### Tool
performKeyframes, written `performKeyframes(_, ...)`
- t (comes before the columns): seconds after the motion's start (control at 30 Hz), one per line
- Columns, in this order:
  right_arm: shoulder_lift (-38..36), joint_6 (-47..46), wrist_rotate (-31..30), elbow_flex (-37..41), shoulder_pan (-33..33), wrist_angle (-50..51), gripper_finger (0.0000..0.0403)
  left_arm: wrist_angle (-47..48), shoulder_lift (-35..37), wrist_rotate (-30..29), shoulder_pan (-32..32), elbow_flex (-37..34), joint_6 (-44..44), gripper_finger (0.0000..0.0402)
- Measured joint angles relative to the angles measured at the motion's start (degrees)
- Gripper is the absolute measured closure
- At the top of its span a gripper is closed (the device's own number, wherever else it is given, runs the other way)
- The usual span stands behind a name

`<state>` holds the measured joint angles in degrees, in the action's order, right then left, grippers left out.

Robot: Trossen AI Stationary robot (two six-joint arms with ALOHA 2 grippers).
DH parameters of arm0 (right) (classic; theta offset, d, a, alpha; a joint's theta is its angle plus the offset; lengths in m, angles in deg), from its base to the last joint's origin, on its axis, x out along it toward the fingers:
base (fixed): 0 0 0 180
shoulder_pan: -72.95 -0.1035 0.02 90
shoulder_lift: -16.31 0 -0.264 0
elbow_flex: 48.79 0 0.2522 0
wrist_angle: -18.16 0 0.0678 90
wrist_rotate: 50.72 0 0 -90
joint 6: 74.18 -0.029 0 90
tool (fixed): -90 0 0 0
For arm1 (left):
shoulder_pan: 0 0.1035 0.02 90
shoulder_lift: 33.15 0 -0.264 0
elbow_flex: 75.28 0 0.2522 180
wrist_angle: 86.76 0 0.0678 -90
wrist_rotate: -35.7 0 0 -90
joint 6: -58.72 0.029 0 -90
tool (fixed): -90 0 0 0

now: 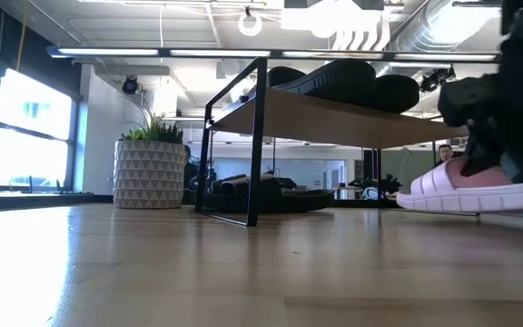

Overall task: Pick and place slides into the shelf
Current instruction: Put the right pink slipper under the shelf

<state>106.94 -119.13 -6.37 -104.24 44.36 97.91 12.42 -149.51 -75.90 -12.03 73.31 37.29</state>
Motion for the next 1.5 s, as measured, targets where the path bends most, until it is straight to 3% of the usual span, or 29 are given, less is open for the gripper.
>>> performKeyframes(0.23, 0.00, 0.44, 0.02, 0.00, 4.37, -0.24, 0.0403, -0.04, 0.00, -0.04, 0.00, 0.00, 0.04, 0.0213)
performKeyframes(0.57, 0.02, 1.93, -0.59, 0.00, 4.63, -3.00, 0.0401, -0.04, 0.00, 0.01, 0.00, 0.00, 0.14, 0.0213)
performKeyframes(1.03, 0.02, 1.85, -0.68, -0.27, 4.59, -2.71, 0.0286, 0.00, 0.00, 0.19, 0.00, 0.00, 0.72, 0.0213)
performKeyframes(1.5, 0.02, 3.88, 0.51, -4.76, 4.48, 3.26, 0.0276, 0.02, 0.00, 0.17, 0.00, 0.00, 1.69, 0.0213)
